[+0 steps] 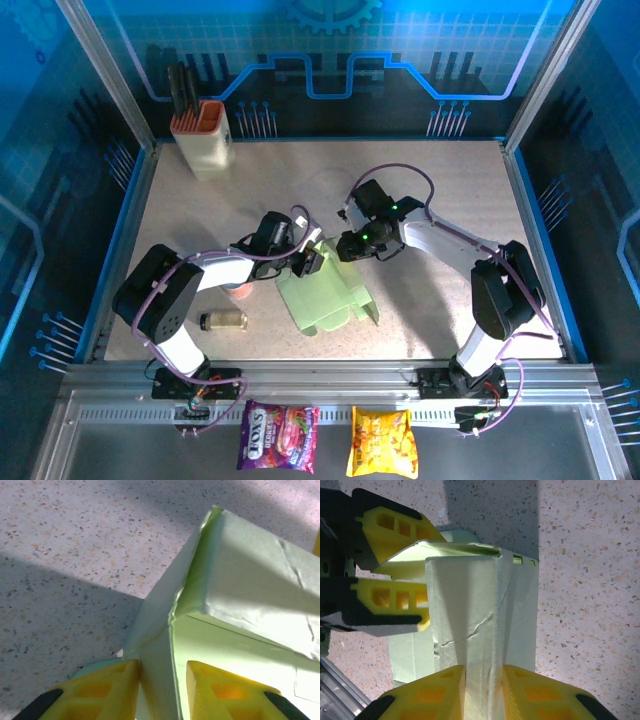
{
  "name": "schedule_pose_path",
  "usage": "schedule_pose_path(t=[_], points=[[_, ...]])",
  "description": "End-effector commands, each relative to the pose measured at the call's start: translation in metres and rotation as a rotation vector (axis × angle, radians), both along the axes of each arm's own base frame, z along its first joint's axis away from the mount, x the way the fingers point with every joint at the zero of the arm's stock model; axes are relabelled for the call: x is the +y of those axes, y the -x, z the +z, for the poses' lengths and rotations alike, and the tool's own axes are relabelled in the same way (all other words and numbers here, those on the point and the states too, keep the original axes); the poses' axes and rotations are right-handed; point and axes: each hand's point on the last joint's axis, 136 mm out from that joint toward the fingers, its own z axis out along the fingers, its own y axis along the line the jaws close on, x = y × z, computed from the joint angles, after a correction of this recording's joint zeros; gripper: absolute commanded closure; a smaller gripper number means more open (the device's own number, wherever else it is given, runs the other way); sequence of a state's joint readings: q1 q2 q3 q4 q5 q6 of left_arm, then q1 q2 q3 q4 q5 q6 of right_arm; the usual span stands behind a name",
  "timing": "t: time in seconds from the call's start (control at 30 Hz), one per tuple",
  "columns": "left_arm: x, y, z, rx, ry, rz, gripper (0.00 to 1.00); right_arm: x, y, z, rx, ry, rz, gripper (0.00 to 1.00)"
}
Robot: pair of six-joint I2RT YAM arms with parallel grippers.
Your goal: Fold the paper box
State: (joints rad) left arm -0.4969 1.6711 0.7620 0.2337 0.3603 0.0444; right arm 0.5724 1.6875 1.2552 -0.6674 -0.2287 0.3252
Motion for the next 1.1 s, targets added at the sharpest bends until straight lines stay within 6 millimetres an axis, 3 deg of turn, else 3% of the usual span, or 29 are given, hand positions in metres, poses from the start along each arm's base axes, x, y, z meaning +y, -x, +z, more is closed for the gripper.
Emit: schedule_pose_path(t=[0.0, 0.13, 0.57, 0.7, 0.93, 1.07], points=[[-0.012, 0.024, -0.001, 0.089, 0.057, -0.067, 0.63, -0.007, 0.004, -0.018, 0.046, 0.025, -0.012, 0.74], [-0.017, 0.031, 0.005, 0.131, 0.100, -0.079, 0.55, -0.007, 0.003, -0.017, 0.042, 0.025, -0.012, 0.74], [-0.027, 0.037, 0.019, 0.145, 0.210, -0.101, 0.48, -0.007, 0.002, -0.018, 0.046, 0.025, -0.006, 0.74], [-0.031, 0.033, 0.019, 0.152, 0.234, -0.097, 0.60, -0.006, 0.003, -0.020, 0.050, 0.024, -0.003, 0.75], [-0.036, 0.025, 0.019, 0.151, 0.269, -0.078, 0.59, -0.008, 0.004, -0.022, 0.054, 0.030, -0.002, 0.76], [-0.035, 0.019, 0.019, 0.130, 0.289, -0.047, 0.63, -0.009, 0.004, -0.024, 0.055, 0.036, -0.003, 0.76]])
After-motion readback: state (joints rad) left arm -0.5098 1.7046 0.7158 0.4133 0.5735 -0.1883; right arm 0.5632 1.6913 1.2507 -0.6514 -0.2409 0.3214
